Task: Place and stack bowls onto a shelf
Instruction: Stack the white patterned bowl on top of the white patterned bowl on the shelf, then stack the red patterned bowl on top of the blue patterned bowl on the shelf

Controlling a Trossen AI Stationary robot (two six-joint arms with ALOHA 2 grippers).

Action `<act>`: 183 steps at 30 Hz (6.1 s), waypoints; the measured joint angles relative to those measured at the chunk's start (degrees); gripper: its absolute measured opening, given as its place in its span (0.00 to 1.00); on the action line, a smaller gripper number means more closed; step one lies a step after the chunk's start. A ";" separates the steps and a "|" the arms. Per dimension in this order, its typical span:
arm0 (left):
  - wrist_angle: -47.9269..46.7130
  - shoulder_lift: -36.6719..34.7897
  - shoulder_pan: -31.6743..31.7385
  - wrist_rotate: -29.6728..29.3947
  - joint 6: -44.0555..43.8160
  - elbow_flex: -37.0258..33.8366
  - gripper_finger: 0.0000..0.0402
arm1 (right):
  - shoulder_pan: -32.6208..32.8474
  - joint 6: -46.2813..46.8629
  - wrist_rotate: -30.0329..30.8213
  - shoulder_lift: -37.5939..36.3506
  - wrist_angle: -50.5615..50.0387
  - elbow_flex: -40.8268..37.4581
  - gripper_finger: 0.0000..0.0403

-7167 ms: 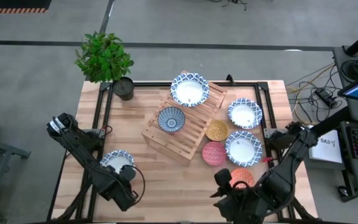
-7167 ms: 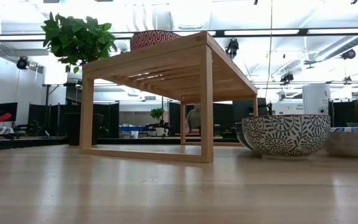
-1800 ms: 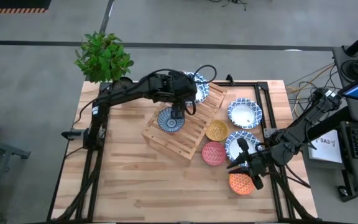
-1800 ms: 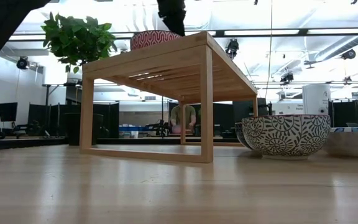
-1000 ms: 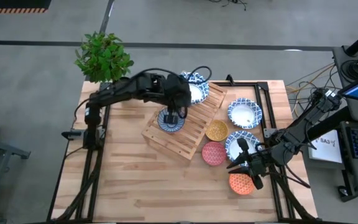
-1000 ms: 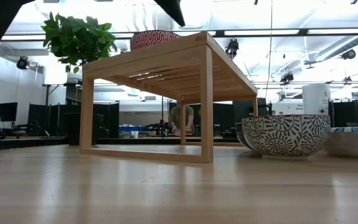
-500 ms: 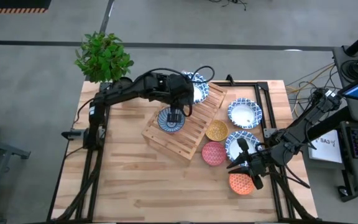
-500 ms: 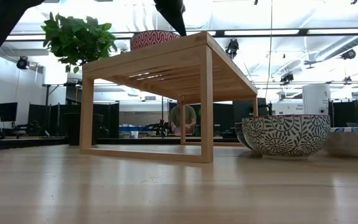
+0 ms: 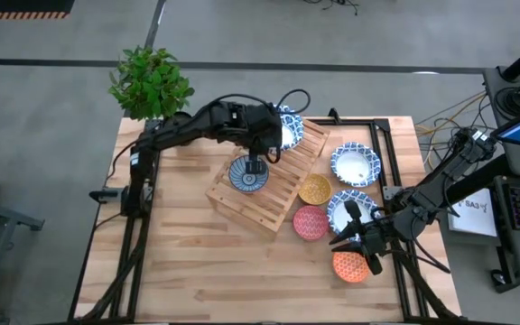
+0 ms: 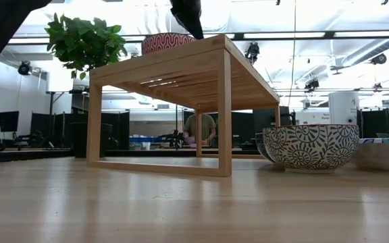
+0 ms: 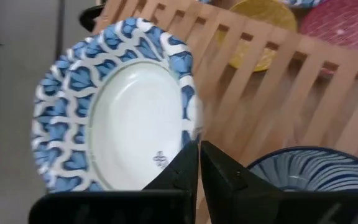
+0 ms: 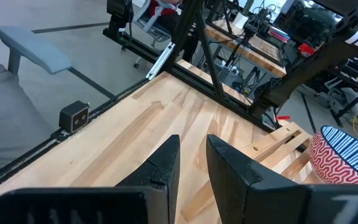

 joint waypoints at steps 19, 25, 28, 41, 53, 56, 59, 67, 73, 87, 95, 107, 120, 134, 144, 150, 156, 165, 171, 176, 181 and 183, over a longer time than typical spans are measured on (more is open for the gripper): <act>1.85 0.02 0.22 2.10 -0.83 -4.92 0.00 | 0.00 -0.03 0.00 0.00 -0.02 0.00 0.17; 3.04 -0.50 -0.01 3.79 1.23 0.79 0.00 | 0.00 -0.14 0.00 0.00 -0.41 0.00 0.17; 3.53 -1.20 1.26 3.03 2.84 -0.18 0.00 | 0.00 -0.02 0.00 0.02 -0.83 0.00 0.17; 1.36 4.29 2.94 4.32 1.55 -1.05 0.00 | 0.01 0.02 0.00 0.02 -0.85 0.00 0.17; 0.37 1.37 1.39 11.92 -6.33 0.24 0.00 | -0.35 0.94 0.98 0.02 -0.83 -0.02 0.17; 0.33 1.19 -0.63 13.53 -9.47 0.24 0.00 | -0.98 2.10 3.36 0.06 -0.64 -0.02 0.17; 0.75 1.25 -4.36 13.69 -9.99 0.19 0.00 | -1.99 3.47 3.58 0.11 -0.53 -0.02 0.17; 0.65 1.22 -15.58 13.67 -8.63 0.19 0.00 | -4.02 3.98 2.94 0.13 -0.44 -0.02 0.17; -0.06 0.90 -18.19 13.75 -7.44 -2.13 0.00 | -4.11 3.50 2.91 0.07 -0.35 -0.02 0.17; 37.08 -21.95 -18.48 19.38 -19.08 -51.55 0.00 | -4.68 3.06 3.77 0.09 0.11 1.20 0.17; 69.47 -42.99 -18.96 19.20 -19.77 -78.38 0.00 | -8.74 24.64 14.49 0.20 -6.64 1.22 0.17; 90.44 -65.26 -18.83 1.03 -1.97 -96.74 0.00 | -8.96 52.41 8.39 7.45 -16.48 1.22 0.17; 88.43 -72.08 -18.83 -9.36 -2.80 -103.08 0.00 | -11.48 56.97 6.74 16.81 -26.77 11.27 0.43; 86.45 -72.35 -18.83 -11.88 -3.59 -104.73 0.00 | -16.12 56.73 -12.69 41.13 -48.88 32.50 0.45; 85.86 -72.28 -18.83 -11.88 -4.66 -105.22 0.00 | -18.41 56.38 -16.57 47.98 -49.22 32.56 0.41; 85.82 -72.19 -18.83 -11.86 -4.90 -104.97 0.00 | -19.70 54.52 -15.14 50.30 -49.14 32.34 0.33; 85.83 -72.19 -18.83 -11.86 -5.05 -104.96 0.00 | -20.18 53.04 -15.23 51.60 -48.61 32.15 0.15; 85.84 -72.11 -18.83 -11.86 -5.05 -104.98 0.00 | -20.11 53.05 -17.18 49.62 -49.00 36.10 0.03; 85.91 -71.97 -18.83 -11.86 -5.05 -105.05 0.00 | -19.92 53.29 -18.40 48.06 -55.26 44.43 0.03; 85.90 -71.95 -18.83 -11.86 -5.05 -105.05 0.00 | -19.08 55.10 -18.59 47.82 -65.25 54.39 0.03; 85.90 -71.95 -18.83 -11.86 -5.05 -105.07 0.00 | -18.69 55.91 -16.15 47.82 -75.74 63.63 0.03; 85.90 -71.95 -18.83 -11.85 -5.05 -105.07 0.00 | -18.69 54.66 -13.43 47.82 -79.54 66.73 0.03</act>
